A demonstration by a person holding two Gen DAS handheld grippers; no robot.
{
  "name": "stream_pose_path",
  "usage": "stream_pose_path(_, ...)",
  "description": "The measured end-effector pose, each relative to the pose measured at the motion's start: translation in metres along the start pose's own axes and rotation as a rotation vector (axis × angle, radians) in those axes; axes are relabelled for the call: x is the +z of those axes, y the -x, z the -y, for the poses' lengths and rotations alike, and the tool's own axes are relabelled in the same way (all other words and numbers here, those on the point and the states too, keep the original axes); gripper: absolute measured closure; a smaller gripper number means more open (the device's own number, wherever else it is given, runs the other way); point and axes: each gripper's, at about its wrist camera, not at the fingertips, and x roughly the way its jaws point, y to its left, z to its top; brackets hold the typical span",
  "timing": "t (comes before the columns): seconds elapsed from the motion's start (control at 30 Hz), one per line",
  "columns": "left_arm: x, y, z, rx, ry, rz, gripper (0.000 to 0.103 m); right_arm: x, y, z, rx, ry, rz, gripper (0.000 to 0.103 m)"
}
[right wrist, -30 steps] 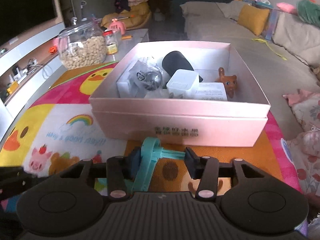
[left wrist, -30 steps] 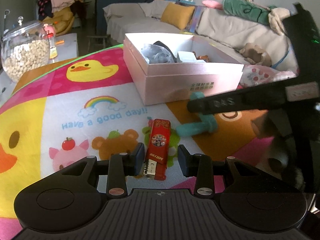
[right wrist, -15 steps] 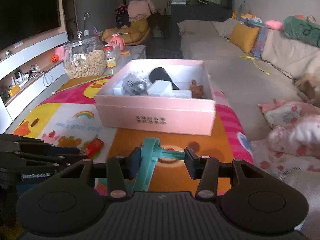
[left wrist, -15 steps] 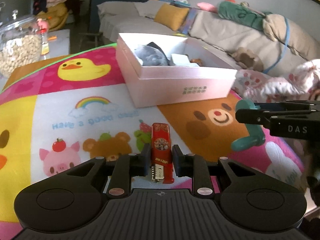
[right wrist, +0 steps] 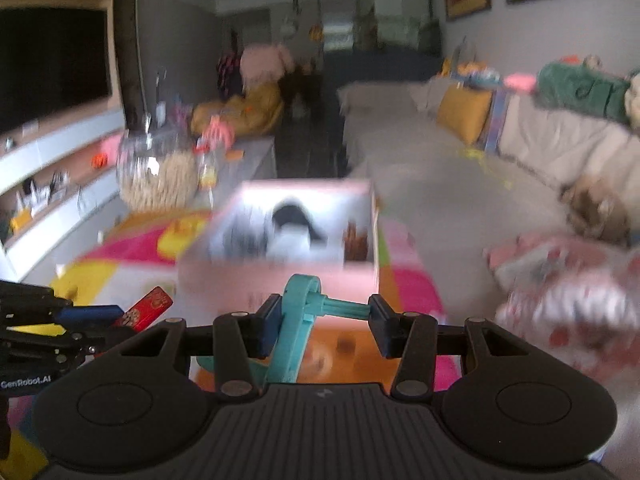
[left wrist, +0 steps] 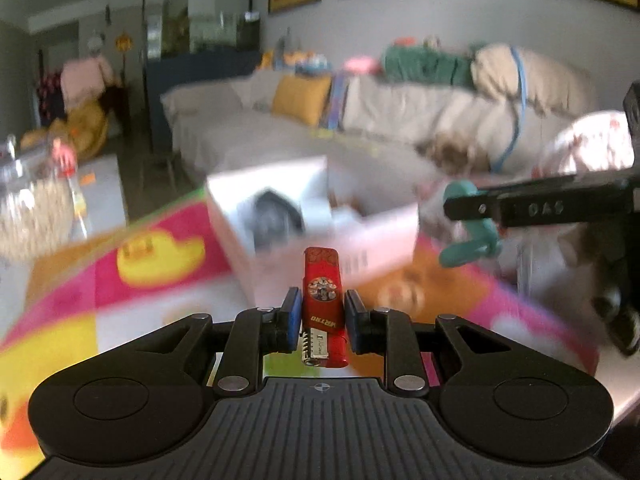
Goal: Organize rigid objects
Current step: 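Lower the red packet and teal toy into the pink box and open both grippers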
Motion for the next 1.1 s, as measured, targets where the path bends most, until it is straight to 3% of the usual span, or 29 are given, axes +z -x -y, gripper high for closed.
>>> stream_pose_path(0.13,0.050,-0.021,-0.014,-0.013,0.037,0.096,0.077,0.037,-0.017,0.002,-0.004,-0.039,0.074,0.057)
stream_pose_path(0.23,0.091,-0.058,-0.038,-0.083,0.157,0.137,0.076,0.064,-0.045,-0.002,-0.031,-0.023,0.112,0.057)
stream_pose_path(0.3,0.108,-0.091,-0.056,-0.117,0.243,0.104,0.076,0.082,-0.071,-0.004,-0.043,-0.006,0.125,0.055)
stream_pose_path(0.37,0.114,-0.119,-0.069,-0.087,0.285,0.061,0.076,0.096,-0.099,-0.002,-0.039,-0.006,0.086,0.046)
stream_pose_path(0.5,0.093,-0.130,-0.081,-0.015,0.301,0.011,0.076,0.092,-0.118,0.012,-0.035,-0.045,0.021,0.046)
stream_pose_path(0.67,0.050,-0.112,-0.088,0.083,0.348,-0.032,0.076,0.044,-0.106,0.029,-0.015,-0.103,-0.046,0.046)
stream_pose_path(0.77,0.029,-0.100,-0.090,0.074,0.393,-0.040,0.076,0.020,-0.105,0.032,-0.008,-0.122,-0.090,0.047)
stream_pose_path(0.83,0.018,-0.096,-0.090,0.072,0.407,-0.055,0.076,0.011,-0.104,0.032,-0.002,-0.157,-0.071,0.047)
stream_pose_path(0.9,0.012,-0.098,-0.090,0.063,0.403,-0.071,0.068,0.012,-0.108,0.029,0.005,-0.178,-0.080,0.046)
stream_pose_path(1.1,0.010,-0.103,-0.105,0.112,0.404,-0.070,0.071,0.022,-0.143,-0.016,-0.103,-0.027,-0.069,0.045)
